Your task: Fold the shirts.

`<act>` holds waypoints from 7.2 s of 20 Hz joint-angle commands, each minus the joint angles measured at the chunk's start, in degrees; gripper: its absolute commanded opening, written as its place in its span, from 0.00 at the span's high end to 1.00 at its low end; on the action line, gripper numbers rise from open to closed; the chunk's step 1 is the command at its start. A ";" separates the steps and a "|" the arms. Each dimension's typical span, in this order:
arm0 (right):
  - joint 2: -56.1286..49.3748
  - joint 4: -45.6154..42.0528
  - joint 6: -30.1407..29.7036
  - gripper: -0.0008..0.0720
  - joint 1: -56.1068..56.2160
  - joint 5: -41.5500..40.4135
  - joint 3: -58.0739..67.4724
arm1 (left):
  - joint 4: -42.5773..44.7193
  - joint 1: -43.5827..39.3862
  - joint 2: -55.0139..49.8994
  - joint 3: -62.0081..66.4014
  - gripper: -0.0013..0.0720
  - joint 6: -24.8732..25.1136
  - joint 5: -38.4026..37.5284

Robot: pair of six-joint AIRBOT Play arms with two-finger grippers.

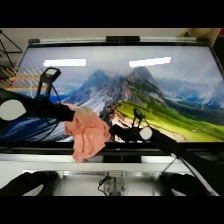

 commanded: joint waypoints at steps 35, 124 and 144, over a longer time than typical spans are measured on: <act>33.44 -38.47 2.67 0.89 -31.52 37.35 21.94 | -11.17 0.22 -1.90 -10.69 0.94 0.17 18.23; 1.20 -43.78 -9.62 0.14 -50.12 54.05 24.11 | -15.26 37.07 -26.25 -16.24 0.06 19.23 3.61; -5.18 -28.50 -19.45 0.14 -49.99 38.73 10.71 | -21.62 34.14 -26.82 -16.57 0.94 20.87 5.46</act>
